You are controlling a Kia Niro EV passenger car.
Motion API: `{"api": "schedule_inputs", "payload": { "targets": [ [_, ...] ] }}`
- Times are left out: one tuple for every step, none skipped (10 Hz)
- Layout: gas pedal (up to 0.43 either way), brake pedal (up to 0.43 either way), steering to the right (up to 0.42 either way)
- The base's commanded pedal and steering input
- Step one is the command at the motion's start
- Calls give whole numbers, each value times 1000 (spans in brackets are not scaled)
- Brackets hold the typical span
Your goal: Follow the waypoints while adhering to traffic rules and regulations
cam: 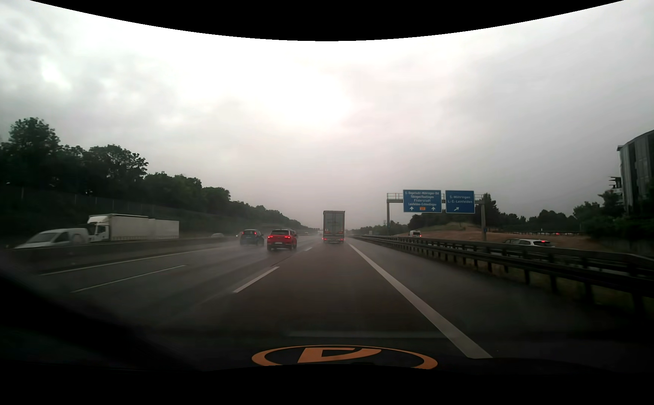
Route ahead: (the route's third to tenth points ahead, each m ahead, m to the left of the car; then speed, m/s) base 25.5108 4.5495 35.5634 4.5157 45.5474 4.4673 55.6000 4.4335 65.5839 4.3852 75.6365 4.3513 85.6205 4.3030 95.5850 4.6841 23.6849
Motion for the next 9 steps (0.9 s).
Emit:
{"api": "schedule_inputs", "payload": {
  "targets": [
    [157, 0, -2],
    [157, 0, -2],
    [157, 0, -3],
    [157, 0, -2],
    [157, 0, -3],
    [157, 0, -3],
    [157, 0, -3],
    [157, 0, -2],
    [157, 0, -2]
  ]
}}
